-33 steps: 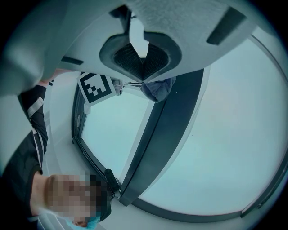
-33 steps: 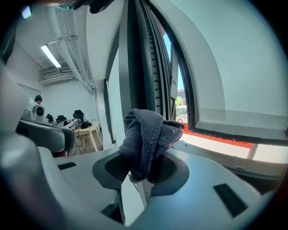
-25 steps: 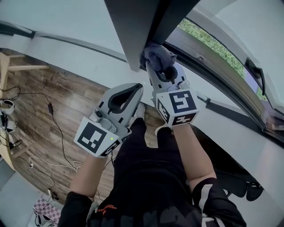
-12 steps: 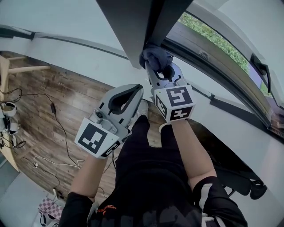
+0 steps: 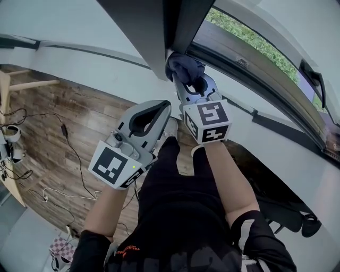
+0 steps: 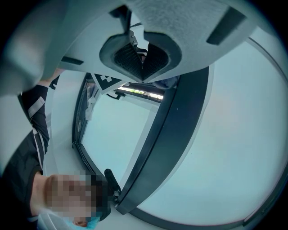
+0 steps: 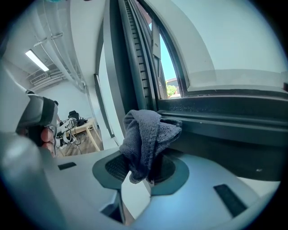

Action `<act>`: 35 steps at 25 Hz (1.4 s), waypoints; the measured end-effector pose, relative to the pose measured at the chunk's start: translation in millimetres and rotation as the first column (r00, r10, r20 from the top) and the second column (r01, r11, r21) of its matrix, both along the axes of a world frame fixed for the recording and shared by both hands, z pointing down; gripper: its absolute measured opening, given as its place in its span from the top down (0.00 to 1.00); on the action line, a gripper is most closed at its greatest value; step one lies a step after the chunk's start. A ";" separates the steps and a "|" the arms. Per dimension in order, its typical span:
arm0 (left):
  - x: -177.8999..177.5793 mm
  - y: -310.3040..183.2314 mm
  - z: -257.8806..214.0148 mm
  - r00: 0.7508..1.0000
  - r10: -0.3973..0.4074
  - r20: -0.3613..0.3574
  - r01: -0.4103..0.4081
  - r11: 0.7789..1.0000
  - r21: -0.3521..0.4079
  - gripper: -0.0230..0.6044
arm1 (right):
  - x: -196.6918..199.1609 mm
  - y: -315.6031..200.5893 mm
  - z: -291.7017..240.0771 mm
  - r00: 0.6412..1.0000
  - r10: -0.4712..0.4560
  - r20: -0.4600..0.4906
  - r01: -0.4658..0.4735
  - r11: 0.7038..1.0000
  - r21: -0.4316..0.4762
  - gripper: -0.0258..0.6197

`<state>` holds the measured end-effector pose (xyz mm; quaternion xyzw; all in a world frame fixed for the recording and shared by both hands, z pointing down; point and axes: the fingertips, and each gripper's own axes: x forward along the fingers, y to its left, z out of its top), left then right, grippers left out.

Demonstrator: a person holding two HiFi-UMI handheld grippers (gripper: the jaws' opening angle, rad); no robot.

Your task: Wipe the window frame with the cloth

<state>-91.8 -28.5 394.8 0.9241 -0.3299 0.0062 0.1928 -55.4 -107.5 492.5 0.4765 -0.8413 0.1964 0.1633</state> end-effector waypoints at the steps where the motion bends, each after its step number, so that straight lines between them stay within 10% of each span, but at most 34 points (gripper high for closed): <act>1: 2.4 -0.1 -0.2 1.000 0.003 0.001 -0.003 1.000 0.000 0.93 | 2.5 0.6 0.0 1.000 0.002 0.001 -0.002 1.000 0.000 0.79; 35: 103.2 19.7 -15.3 0.989 0.146 0.025 -0.147 0.989 0.022 0.93 | 109.0 41.5 -5.4 0.990 0.137 0.019 -0.137 0.991 -0.013 0.79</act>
